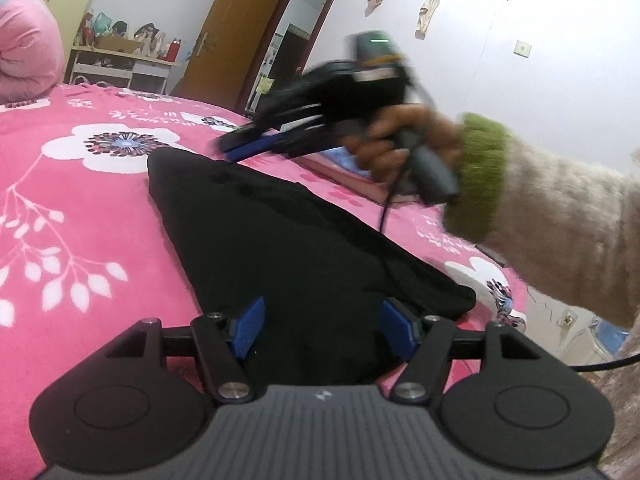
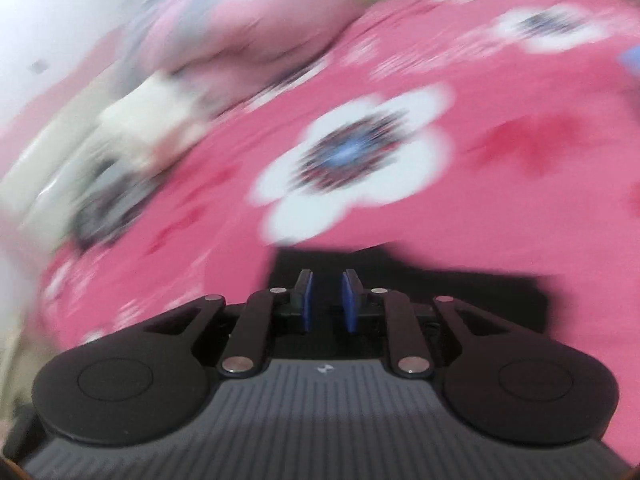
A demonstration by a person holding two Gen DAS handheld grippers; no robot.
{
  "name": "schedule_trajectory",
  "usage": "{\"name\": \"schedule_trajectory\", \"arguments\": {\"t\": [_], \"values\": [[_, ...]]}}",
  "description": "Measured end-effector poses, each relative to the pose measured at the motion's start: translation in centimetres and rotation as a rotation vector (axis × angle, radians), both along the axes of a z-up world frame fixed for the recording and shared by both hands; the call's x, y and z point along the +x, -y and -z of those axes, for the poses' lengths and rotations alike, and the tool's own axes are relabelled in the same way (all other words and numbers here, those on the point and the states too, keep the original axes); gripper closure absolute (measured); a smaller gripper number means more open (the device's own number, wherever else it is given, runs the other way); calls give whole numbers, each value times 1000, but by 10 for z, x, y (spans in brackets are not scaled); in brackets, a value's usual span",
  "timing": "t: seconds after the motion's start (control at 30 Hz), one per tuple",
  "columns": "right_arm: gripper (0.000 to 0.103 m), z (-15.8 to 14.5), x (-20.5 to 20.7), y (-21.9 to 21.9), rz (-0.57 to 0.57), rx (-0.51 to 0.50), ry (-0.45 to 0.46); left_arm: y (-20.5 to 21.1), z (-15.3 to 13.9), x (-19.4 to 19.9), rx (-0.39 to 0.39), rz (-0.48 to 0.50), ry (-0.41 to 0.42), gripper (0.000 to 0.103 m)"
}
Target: Fold clothes
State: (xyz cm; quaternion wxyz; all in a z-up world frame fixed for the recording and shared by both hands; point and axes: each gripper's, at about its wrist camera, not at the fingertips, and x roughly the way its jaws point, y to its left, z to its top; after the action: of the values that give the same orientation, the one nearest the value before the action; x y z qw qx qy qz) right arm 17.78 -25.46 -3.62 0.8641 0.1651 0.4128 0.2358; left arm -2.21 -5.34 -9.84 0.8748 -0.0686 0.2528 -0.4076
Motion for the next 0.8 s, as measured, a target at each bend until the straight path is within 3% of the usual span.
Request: {"name": "schedule_trajectory", "arguments": {"t": [0.03,0.1,0.13,0.23,0.33,0.5,0.57,0.67,0.73,0.8], "values": [[89,6,8,-15,-62,25,-23,0,0,-2,5,-1,7,37],[89,27,33,-29,-65,-20,-50,2,1,-7,17,0,28,37],[95,26,38,-24,-8,-26,-46,2,2,-7,19,2,36,37],[89,14,46,-11,141,-71,-2,0,5,-6,-4,10,40,35],[88,-9,26,-11,48,-20,27,-3,7,-4,-31,16,28,35],[85,22,40,-59,-180,16,-120,-3,6,-2,-27,13,26,35],[90,23,53,-51,-81,36,-94,-1,5,-4,-16,12,32,35],[85,16,67,-26,113,50,-44,-1,5,-7,-6,14,40,35],[85,-8,50,5,187,80,0,-2,4,-6,-16,15,30,35],[85,-38,8,26,215,59,67,-5,3,-4,-28,21,15,34]]}}
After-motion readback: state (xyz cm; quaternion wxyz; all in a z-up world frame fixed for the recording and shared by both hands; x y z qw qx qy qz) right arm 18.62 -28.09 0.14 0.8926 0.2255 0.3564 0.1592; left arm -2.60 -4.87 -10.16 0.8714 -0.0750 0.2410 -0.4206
